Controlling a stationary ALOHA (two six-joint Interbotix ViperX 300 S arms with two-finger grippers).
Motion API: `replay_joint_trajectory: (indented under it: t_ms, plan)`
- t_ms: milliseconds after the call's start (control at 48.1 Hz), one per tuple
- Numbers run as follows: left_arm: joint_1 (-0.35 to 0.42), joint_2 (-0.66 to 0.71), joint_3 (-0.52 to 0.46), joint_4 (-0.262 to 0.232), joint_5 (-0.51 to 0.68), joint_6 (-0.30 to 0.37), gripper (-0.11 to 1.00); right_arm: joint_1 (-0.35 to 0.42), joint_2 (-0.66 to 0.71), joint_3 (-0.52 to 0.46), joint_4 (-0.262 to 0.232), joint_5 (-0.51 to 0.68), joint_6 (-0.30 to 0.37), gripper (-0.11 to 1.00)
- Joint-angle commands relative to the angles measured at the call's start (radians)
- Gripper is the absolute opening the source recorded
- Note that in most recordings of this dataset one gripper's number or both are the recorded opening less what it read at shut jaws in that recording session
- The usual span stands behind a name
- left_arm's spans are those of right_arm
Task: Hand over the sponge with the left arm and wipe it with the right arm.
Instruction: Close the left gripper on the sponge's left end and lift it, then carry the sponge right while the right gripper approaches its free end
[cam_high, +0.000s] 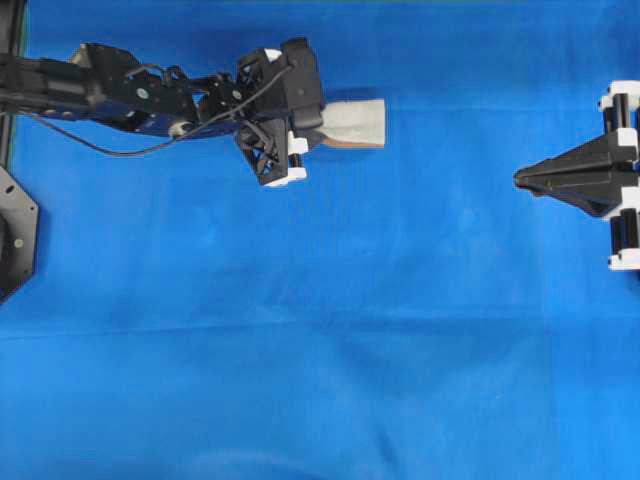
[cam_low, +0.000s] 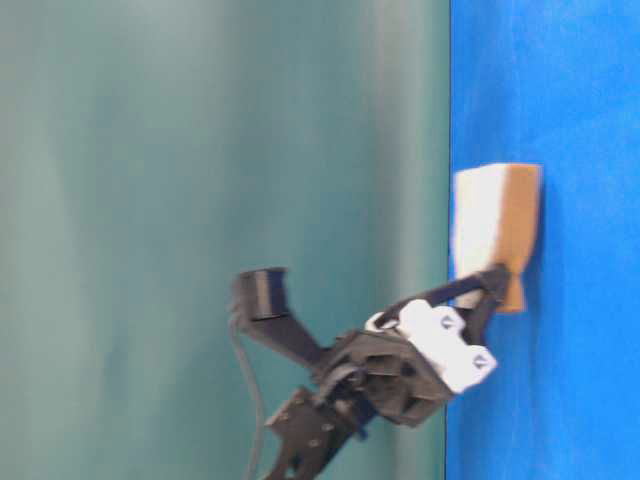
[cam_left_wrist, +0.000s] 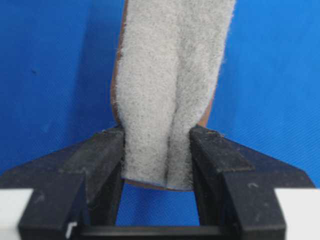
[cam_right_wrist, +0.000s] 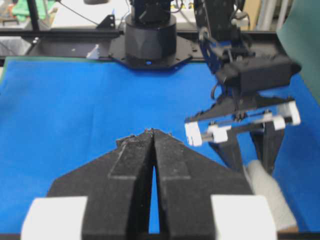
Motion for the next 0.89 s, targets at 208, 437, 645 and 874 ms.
replay_joint_trajectory:
  t_ms: [208, 437, 645, 874]
  plan:
    - [-0.115, -0.212, -0.015, -0.006, 0.164, -0.041, 0.33, -0.02, 0.02, -0.032, 0.002, -0.009, 0.005, 0.0]
    - [-0.227, -0.288, -0.009, -0.011, 0.201, -0.118, 0.33, -0.025, 0.057, -0.049, 0.002, -0.005, 0.005, 0.0]
    - [-0.267, -0.299, 0.0, -0.009, 0.201, -0.224, 0.33, -0.025, 0.115, -0.083, 0.005, -0.005, 0.009, 0.0]
    - [-0.272, -0.299, 0.002, -0.009, 0.201, -0.235, 0.33, -0.023, 0.215, -0.138, 0.005, -0.003, 0.029, 0.0]
